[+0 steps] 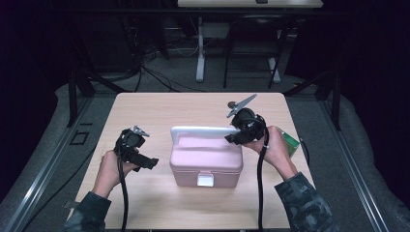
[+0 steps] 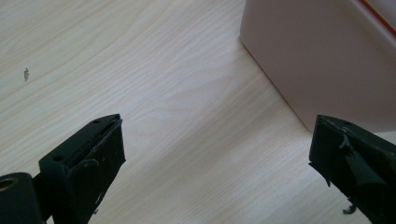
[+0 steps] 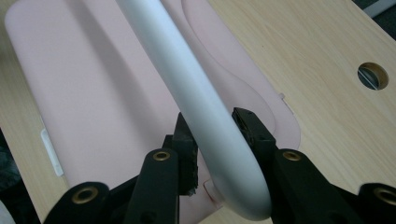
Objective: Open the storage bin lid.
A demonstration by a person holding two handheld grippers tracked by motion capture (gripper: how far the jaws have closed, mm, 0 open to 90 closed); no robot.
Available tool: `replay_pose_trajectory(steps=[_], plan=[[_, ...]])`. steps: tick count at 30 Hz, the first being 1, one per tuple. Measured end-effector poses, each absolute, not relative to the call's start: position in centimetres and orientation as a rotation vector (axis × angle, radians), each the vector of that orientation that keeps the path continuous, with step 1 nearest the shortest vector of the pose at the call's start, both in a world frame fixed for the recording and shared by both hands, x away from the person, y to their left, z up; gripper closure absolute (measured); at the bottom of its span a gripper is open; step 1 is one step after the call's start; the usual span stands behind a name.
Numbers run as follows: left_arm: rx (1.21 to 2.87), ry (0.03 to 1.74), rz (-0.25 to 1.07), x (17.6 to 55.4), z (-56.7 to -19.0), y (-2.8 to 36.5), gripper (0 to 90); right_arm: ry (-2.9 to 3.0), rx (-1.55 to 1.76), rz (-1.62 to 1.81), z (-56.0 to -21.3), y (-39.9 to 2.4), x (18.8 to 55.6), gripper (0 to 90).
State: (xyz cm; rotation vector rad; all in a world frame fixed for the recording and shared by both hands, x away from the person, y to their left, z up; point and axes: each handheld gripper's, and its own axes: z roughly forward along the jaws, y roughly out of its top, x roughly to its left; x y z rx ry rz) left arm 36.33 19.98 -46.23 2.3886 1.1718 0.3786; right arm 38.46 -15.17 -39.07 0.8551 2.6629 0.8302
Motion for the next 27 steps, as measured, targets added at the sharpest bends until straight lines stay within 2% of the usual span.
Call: replay_pose_trajectory(steps=[27], plan=[[2.295, 1.104, 0.279, 35.8, -45.5, 18.8, 1.2, 2.634, 0.937, 0.919, -37.3, -16.0, 40.0, 71.2]])
